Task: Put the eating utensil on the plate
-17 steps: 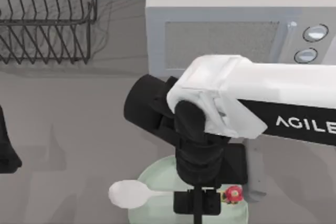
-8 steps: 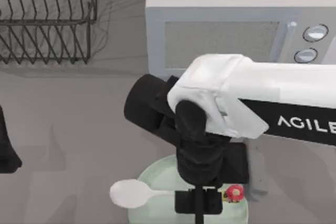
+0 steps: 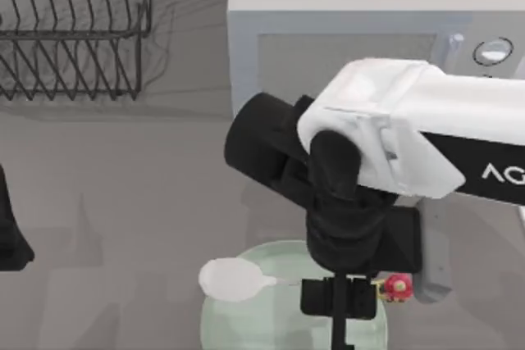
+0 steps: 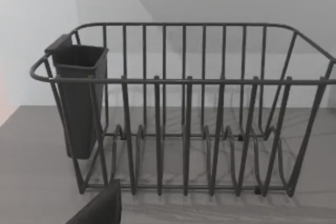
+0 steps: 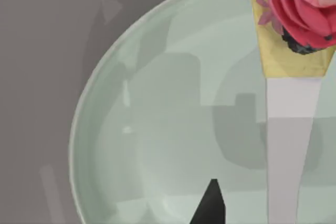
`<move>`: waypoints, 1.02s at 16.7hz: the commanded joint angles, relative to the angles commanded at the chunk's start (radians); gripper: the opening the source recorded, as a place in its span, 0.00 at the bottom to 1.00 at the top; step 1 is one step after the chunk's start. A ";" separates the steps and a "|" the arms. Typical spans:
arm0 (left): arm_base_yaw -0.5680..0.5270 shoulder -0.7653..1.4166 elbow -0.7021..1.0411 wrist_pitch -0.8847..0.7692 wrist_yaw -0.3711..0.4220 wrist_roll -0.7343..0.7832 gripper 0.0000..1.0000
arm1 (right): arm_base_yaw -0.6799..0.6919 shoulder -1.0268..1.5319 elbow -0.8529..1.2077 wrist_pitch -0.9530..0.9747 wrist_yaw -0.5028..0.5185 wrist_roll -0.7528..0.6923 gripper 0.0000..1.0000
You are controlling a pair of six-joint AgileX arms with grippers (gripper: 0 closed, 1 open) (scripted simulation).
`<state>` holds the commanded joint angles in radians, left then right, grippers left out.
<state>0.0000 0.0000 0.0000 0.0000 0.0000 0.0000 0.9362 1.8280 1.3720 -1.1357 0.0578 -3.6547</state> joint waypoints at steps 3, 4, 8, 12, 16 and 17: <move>0.000 0.000 0.000 0.000 0.000 0.000 1.00 | -0.011 -0.016 -0.006 -0.003 0.005 -0.002 0.00; 0.000 0.000 0.000 0.000 0.000 0.000 1.00 | -0.013 -0.017 -0.006 0.001 0.004 -0.003 0.00; 0.000 0.000 0.000 0.000 0.000 0.000 1.00 | -0.008 -0.007 -0.010 0.045 -0.008 -0.007 0.00; 0.000 0.000 0.000 0.000 0.000 0.000 1.00 | 0.016 0.032 -0.015 0.118 -0.028 -0.015 0.00; 0.000 0.000 0.000 0.000 0.000 0.000 1.00 | 0.043 0.092 -0.027 0.190 -0.044 -0.021 0.00; 0.000 0.000 0.000 0.000 0.000 0.000 1.00 | 0.049 0.106 -0.034 0.205 -0.047 -0.022 0.00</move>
<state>0.0000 0.0000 0.0000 0.0000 0.0000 0.0000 0.9848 1.9345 1.3384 -0.9312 0.0112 -3.6766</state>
